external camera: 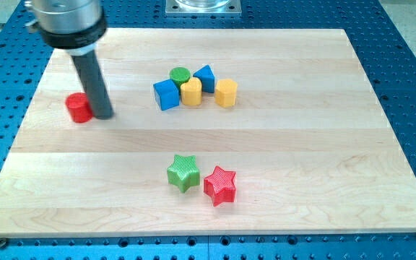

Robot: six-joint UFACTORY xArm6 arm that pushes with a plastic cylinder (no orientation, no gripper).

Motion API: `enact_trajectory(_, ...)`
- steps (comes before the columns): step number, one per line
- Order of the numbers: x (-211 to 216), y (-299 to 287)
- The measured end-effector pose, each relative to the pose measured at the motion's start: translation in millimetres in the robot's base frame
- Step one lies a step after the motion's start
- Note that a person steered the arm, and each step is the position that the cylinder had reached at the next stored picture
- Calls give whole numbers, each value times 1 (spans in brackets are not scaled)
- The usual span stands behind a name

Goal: Move the stars slightly to the left

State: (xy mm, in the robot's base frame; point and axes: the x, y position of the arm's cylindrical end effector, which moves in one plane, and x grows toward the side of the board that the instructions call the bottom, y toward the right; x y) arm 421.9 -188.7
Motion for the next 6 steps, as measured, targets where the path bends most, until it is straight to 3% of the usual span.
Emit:
enact_trajectory(1,16,26)
enact_trajectory(2,56,169)
enact_trajectory(3,95,271)
enact_trajectory(4,155,265)
enact_trajectory(6,171,145)
